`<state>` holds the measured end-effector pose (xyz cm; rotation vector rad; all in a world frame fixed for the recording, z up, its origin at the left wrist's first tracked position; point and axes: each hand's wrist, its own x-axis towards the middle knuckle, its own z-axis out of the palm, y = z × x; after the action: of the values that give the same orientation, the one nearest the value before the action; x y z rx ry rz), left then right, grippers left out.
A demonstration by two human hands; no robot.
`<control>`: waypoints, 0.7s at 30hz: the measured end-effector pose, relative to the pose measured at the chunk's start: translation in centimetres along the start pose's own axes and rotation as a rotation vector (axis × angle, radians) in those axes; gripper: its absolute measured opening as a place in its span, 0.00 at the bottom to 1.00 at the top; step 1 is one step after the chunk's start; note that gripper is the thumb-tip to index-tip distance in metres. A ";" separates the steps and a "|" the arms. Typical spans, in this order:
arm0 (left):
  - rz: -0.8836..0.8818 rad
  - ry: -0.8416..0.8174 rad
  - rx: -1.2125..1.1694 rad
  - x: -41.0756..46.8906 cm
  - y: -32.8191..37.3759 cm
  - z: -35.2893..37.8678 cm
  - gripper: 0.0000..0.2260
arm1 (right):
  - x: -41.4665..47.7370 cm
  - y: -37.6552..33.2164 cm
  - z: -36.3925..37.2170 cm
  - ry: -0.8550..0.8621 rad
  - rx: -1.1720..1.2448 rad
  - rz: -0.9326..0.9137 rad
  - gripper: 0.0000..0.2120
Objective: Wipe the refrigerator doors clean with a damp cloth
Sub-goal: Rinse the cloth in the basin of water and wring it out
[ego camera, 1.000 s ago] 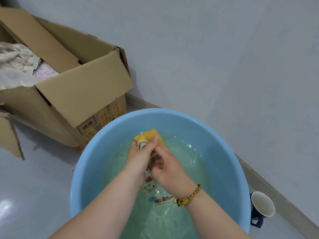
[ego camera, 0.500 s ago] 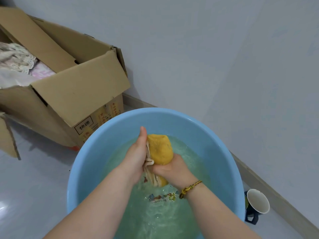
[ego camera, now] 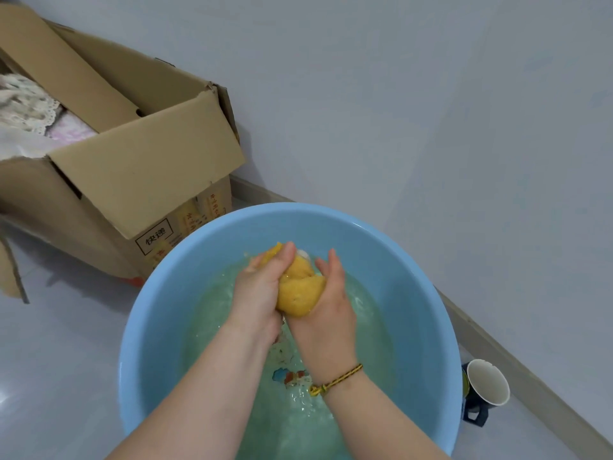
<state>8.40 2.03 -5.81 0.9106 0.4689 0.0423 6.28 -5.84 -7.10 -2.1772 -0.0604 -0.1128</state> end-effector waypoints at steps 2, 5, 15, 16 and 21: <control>0.098 0.001 0.066 0.0 0.6 0.2 0.09 | 0.5 -0.1 0.0 -0.135 0.139 0.104 0.33; 0.188 -0.055 0.199 0.3 1.5 0.6 0.22 | 1.1 -0.7 0.3 -0.258 0.271 0.165 0.18; 0.039 -0.138 0.150 0.7 0.5 -0.8 0.25 | 2.0 0.5 -0.3 -0.697 0.290 0.212 0.13; -0.025 -0.170 0.079 0.6 0.5 -1.4 0.26 | 2.2 0.6 -0.7 -0.715 0.114 0.103 0.11; -0.253 -0.358 -0.227 1.0 1.2 -4.9 0.22 | 3.3 2.6 -1.7 -0.304 -0.503 -0.730 0.08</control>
<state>7.46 6.68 -7.84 0.6129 0.2359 -0.2895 9.65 -8.71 -7.87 -2.5459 -1.1028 -0.2249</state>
